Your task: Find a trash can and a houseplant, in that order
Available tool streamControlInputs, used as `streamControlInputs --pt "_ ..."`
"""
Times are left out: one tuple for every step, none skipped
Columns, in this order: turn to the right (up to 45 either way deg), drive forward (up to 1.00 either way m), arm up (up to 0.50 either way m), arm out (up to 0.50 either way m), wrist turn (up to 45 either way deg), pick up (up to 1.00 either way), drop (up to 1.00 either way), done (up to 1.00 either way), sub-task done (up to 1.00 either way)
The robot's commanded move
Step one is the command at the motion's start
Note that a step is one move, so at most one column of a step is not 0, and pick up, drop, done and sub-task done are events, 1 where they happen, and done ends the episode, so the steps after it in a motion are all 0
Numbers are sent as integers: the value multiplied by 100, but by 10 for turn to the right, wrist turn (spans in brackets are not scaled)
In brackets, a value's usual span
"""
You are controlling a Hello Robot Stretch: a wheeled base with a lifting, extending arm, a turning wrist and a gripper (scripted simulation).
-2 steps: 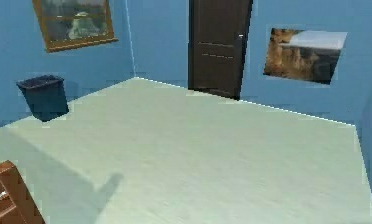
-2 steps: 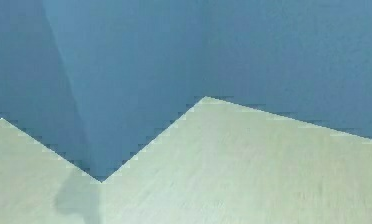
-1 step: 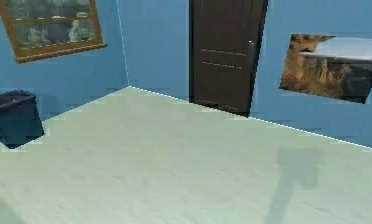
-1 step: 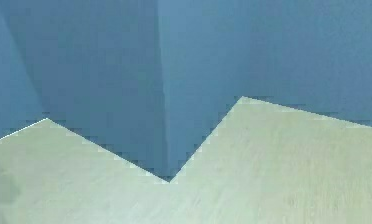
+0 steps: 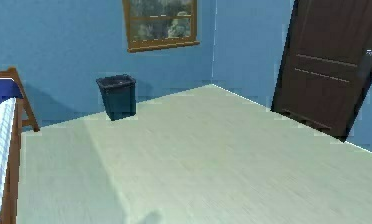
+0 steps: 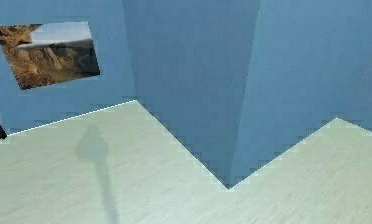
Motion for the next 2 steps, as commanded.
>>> streamControlInputs --pt "0 45 0 0 0 0 0 0 0" --pt "-270 0 0 0 0 0 0 0 0"
